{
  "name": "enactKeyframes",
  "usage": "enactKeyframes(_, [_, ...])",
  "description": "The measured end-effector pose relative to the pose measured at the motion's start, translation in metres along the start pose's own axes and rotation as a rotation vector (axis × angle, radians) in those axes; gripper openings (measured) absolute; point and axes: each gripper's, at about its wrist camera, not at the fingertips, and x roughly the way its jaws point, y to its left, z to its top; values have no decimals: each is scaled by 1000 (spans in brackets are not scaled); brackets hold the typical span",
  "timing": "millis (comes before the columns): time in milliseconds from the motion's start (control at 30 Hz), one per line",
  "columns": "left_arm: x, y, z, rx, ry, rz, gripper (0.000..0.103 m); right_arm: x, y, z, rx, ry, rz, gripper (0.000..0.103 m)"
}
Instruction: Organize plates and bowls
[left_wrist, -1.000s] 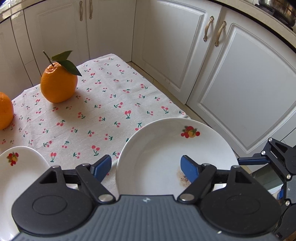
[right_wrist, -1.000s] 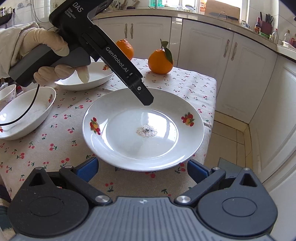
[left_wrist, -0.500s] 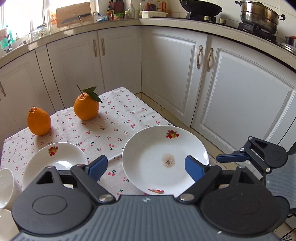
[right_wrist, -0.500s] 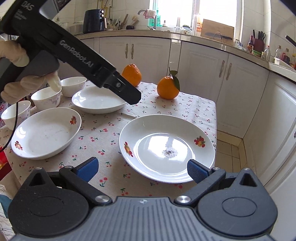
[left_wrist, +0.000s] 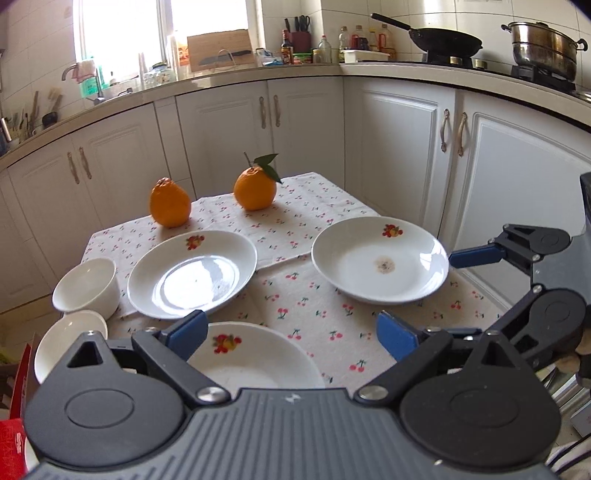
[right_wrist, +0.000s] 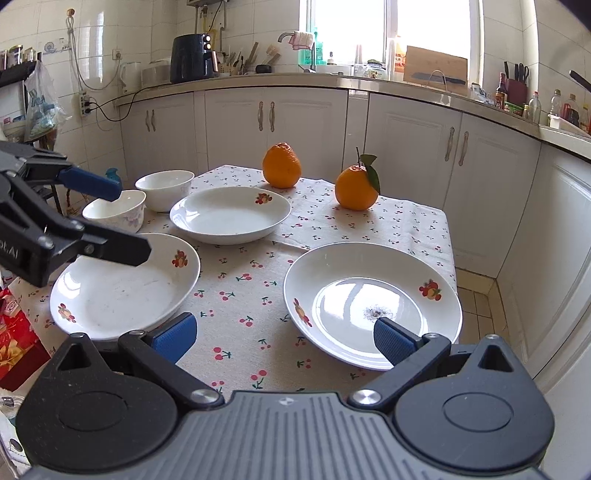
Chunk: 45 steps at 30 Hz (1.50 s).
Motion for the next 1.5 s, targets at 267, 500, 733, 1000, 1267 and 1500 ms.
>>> enactKeyframes(267, [-23,20,-50,1,28,55,99,3,18,2,-36,5,33,103])
enactKeyframes(500, [-25,37,-88,-18,123,48,99,3,31,9,-66,3,38,103])
enactKeyframes(733, [-13,49,-111,-63,174,33,99,11,38,12,-79,28,64,103])
enactKeyframes(1000, [1,55,-119,-112,176,20,99,28,42,19,-71,78,162,103])
enactKeyframes(1267, [5,56,-120,-136,160,29,103,59,52,18,-78,185,283,103])
enactKeyframes(1500, [4,55,-123,-147,141,45,103,86,55,21,-35,271,397,103])
